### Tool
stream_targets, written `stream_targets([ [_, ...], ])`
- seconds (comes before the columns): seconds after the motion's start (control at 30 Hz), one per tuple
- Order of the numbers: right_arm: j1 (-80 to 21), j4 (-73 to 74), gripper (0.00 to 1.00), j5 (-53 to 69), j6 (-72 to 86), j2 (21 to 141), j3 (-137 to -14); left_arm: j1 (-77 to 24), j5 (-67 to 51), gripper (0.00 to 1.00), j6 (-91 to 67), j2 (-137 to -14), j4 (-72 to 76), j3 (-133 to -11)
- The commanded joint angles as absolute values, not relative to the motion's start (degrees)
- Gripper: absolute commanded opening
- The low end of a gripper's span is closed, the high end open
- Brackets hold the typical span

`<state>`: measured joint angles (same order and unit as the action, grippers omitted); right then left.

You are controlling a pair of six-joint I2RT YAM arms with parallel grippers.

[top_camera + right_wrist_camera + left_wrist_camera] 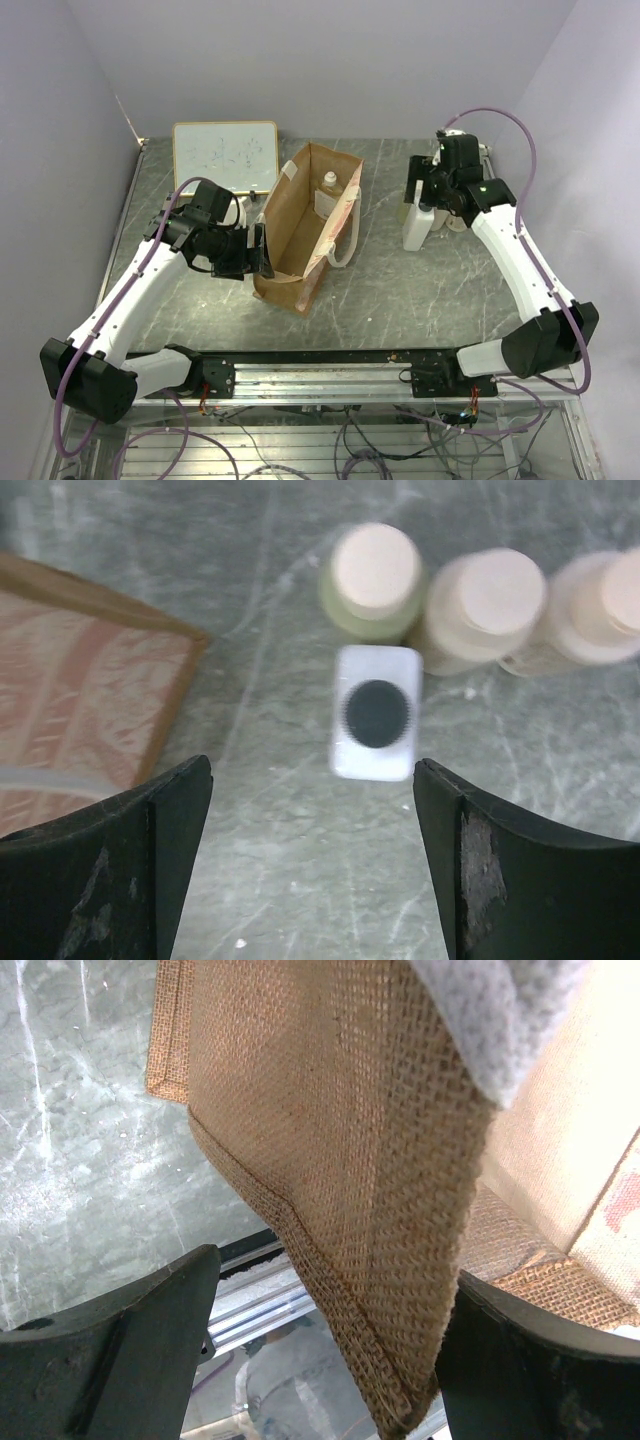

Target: Take the personal care products out of the canvas bag

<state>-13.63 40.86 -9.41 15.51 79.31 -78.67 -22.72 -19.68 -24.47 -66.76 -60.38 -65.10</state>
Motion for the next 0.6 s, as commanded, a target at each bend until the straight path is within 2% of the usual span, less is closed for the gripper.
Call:
stream_targets([
  [0.0, -19.34, 41.27, 0.81, -6.81, 15.64, 79.54, -86.18, -23.03, -20.56, 0.90, -24.34, -66.77, -60.23, -65.72],
  [0.37, -38.10, 46.40, 0.77, -9.33, 5.76, 100.02, -112.05, -23.02, -20.17, 0.90, -24.70, -66.42, -59.95, -66.00],
  [0.57, -41.47, 49.78, 0.74, -14.03, -0.34, 110.17, -120.91, -23.03, -19.80, 0.90, -24.93, -66.03, -60.26, -66.01],
])
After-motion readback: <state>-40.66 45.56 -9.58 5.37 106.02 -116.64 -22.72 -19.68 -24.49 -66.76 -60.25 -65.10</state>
